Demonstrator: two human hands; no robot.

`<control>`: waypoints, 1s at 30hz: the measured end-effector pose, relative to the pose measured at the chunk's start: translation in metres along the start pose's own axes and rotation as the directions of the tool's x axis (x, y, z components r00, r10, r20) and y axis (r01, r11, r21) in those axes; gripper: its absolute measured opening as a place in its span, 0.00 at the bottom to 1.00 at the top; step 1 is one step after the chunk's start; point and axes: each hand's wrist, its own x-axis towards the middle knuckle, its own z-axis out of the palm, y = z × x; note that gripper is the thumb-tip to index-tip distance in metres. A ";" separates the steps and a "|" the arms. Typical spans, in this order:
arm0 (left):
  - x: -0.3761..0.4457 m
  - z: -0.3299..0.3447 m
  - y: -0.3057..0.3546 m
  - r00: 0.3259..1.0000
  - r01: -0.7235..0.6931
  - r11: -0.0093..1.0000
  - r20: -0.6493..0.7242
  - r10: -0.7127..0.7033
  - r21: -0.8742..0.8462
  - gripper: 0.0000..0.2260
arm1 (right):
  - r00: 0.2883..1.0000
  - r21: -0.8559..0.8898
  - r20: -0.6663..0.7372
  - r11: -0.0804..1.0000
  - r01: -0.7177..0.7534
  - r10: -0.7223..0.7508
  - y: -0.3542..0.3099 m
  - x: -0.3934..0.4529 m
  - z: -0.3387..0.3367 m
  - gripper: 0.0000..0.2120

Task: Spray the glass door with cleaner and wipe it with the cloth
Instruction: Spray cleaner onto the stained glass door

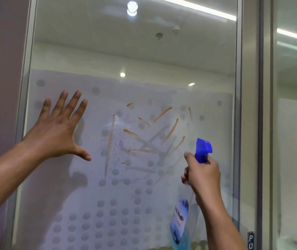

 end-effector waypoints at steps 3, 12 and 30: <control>0.000 0.000 -0.001 1.000 0.000 1.000 0.001 0.000 0.004 0.77 | 0.998 -0.007 0.039 0.999 0.053 -0.053 -0.023 0.012 0.007 0.14; 0.001 -0.001 -0.002 1.000 0.006 1.000 0.004 -0.006 0.018 0.77 | 0.829 -0.244 0.486 0.869 0.431 -0.275 -0.110 -0.012 0.105 0.13; 0.003 0.000 -0.001 1.000 0.023 1.000 0.005 -0.023 0.016 0.77 | 0.994 -0.243 -0.033 0.965 0.096 -0.107 -0.067 0.082 -0.025 0.14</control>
